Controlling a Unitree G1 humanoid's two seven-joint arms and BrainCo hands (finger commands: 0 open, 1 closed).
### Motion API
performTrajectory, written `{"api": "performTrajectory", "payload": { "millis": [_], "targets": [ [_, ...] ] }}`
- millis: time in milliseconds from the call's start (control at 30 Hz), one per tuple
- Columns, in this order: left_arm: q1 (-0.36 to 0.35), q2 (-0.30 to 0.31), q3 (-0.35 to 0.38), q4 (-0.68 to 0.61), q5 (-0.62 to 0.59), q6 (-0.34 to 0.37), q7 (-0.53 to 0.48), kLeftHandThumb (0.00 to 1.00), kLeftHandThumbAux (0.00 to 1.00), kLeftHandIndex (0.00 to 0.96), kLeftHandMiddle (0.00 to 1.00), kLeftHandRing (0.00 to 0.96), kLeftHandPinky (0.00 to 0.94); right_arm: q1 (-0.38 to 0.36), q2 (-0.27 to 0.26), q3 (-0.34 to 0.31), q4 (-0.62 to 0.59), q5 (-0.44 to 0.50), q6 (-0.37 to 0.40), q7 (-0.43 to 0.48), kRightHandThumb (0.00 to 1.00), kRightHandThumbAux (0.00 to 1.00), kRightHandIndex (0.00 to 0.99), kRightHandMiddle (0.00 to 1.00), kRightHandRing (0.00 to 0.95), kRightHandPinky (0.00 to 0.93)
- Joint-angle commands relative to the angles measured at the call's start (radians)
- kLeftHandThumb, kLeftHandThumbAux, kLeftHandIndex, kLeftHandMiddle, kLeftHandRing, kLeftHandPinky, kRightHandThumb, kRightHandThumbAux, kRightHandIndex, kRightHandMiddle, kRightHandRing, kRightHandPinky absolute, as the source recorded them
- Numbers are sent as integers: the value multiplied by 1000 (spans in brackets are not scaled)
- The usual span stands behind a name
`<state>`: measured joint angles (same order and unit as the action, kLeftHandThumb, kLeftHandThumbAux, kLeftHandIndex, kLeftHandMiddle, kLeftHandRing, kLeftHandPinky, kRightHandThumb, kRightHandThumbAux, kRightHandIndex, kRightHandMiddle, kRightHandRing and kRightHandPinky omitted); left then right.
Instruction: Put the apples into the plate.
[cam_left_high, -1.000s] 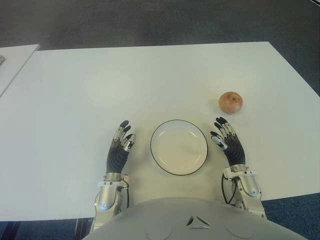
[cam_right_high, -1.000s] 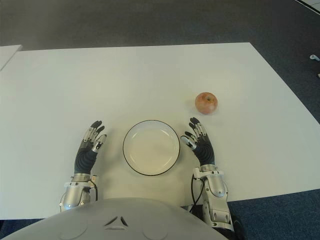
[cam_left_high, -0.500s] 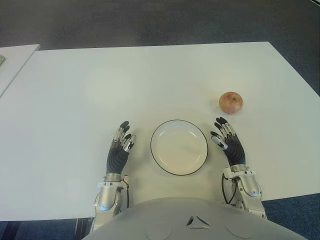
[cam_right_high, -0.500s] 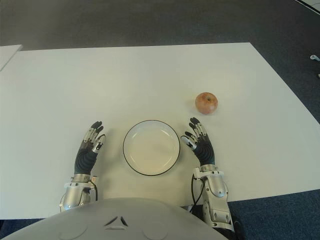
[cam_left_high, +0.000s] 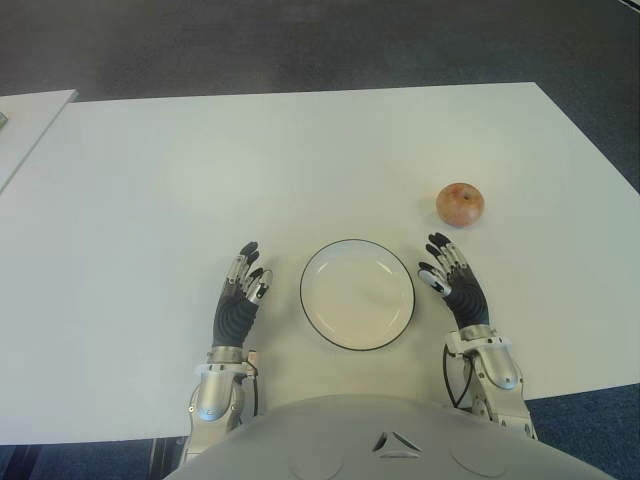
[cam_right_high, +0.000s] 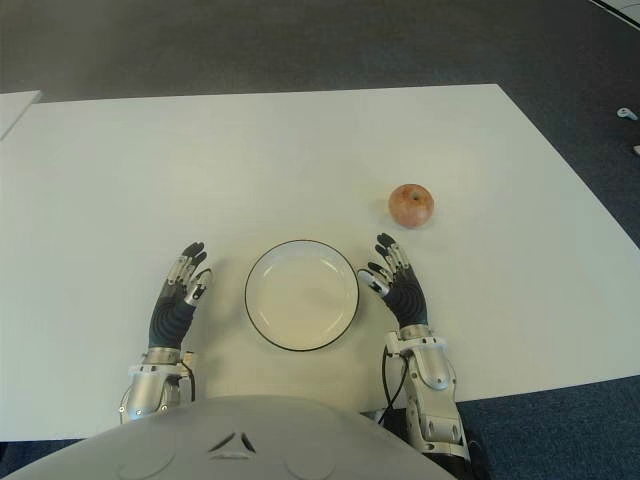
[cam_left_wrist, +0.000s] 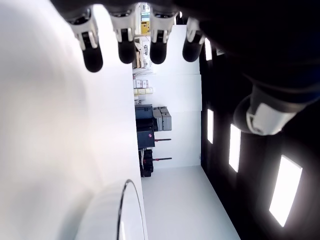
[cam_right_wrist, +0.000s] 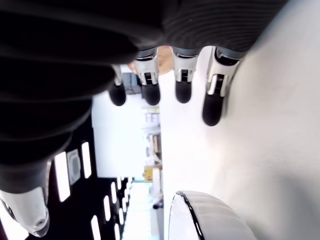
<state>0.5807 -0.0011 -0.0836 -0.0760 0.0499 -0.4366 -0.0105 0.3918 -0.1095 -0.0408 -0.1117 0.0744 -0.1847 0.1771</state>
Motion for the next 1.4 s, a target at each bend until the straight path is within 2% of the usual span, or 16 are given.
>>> {"api": "performTrajectory", "payload": {
  "millis": [33, 200, 233, 333, 533, 633, 700, 867, 1067, 1233, 1400],
  "targets": [
    [-9, 0, 4, 18, -4, 9, 2, 101, 470, 46, 49, 80, 149, -70, -45, 0, -85, -87, -52, -17, 222, 606, 33, 17, 0, 0],
    [-17, 3, 5, 24, -12, 14, -4, 104, 460, 44, 44, 74, 142, -140, -112, -6, -88, -327, -253, -118, 294, 544, 44, 39, 2, 0],
    [-19, 3, 6, 24, -12, 18, -2, 104, 460, 44, 44, 74, 142, -173, -143, -18, -64, -395, -298, -156, 297, 541, 46, 41, 3, 0],
    [-22, 3, 6, 24, -16, 29, -2, 102, 462, 48, 50, 82, 158, -257, -219, -44, -23, -549, -357, -237, 314, 515, 54, 47, 12, 11],
    [-35, 5, 5, 38, -33, 26, -12, 107, 460, 53, 51, 82, 147, -400, -348, -55, 49, -730, -331, -306, 302, 468, 54, 39, 4, 1],
    [-36, 5, 4, 44, -27, 13, -9, 105, 459, 53, 49, 76, 139, -446, -393, -34, 43, -876, -281, -350, 304, 437, 51, 27, 1, 0],
    [-40, 4, 4, 51, -19, 6, -2, 99, 458, 50, 48, 77, 146, -517, -428, -6, 67, -965, -221, -345, 321, 413, 45, 14, 0, 0],
    [-47, 2, 4, 66, -18, -4, 1, 100, 458, 50, 50, 84, 159, -676, -475, 52, 185, -1044, -136, -323, 351, 381, 37, 3, 0, 0],
    [-53, 3, 7, 78, -31, -13, -6, 112, 454, 56, 56, 88, 157, -719, -506, 87, 236, -1033, -96, -313, 370, 335, 27, 0, 0, 0],
    [-48, 6, 12, 75, -38, -2, -9, 116, 454, 56, 57, 88, 159, -796, -526, 117, 393, -1000, -101, -342, 370, 289, 12, 0, 0, 0],
    [-46, 13, 16, 72, -49, -4, -18, 114, 460, 56, 56, 89, 161, -916, -530, 165, 601, -986, -103, -347, 359, 250, 1, 0, 0, 0]
  ]
}}
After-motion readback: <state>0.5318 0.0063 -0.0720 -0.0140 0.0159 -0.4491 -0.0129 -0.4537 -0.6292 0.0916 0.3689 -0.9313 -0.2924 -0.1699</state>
